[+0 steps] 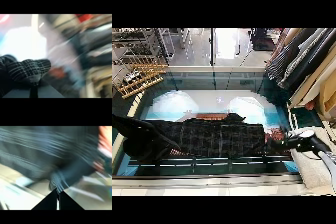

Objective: Fold the clothes and pants, and hang the long-sleeved shirts on hangers.

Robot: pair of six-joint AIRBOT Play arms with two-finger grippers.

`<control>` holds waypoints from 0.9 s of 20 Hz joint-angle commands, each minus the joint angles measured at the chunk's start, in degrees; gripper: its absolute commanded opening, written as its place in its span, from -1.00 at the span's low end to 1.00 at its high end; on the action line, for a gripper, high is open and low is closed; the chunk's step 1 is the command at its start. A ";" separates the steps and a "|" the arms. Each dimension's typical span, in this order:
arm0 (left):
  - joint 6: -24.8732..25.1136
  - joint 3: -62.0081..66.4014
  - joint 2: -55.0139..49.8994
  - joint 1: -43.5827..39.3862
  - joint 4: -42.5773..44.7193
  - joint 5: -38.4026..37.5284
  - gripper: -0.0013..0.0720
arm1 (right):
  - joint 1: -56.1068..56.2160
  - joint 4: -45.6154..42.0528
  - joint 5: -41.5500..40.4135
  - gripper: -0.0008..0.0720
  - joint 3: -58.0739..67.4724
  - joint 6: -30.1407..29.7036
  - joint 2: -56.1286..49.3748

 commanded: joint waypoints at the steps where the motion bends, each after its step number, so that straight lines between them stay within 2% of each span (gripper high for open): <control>1: -4.74 4.98 6.32 0.63 -25.46 -1.75 -0.93 | -0.74 11.04 3.17 -0.95 10.36 0.02 12.39; 3: -5.40 11.06 12.22 1.99 -39.30 -0.72 -0.93 | -3.69 9.55 -0.09 -0.95 21.53 3.04 23.02; 6: -5.38 17.97 22.10 6.60 -58.18 9.57 -0.93 | -11.32 1.07 -9.44 -0.95 37.59 8.48 35.74; 9: -5.35 21.07 30.47 17.77 -74.88 18.43 -0.92 | -18.49 -6.73 -11.41 -0.95 50.82 10.19 41.62; 11: -5.55 21.09 32.65 26.47 -81.07 19.78 -0.93 | -20.26 -11.28 -11.10 -0.95 56.39 10.19 42.62; 12: -7.43 21.09 32.48 29.42 -80.67 19.76 -0.93 | -20.26 -14.47 -11.08 -0.95 58.23 10.21 42.58; 14: -10.38 21.07 30.12 31.23 -73.72 19.54 -0.92 | -20.26 -21.14 -11.04 -0.95 59.21 10.58 42.21; 16: -11.21 21.07 26.75 31.15 -58.34 19.54 -0.92 | -20.26 -25.51 -7.85 -0.95 59.19 11.02 40.76; 18: -15.26 21.07 23.87 29.16 -35.89 19.56 -0.92 | -20.26 -23.41 -0.50 -0.95 59.19 11.02 38.18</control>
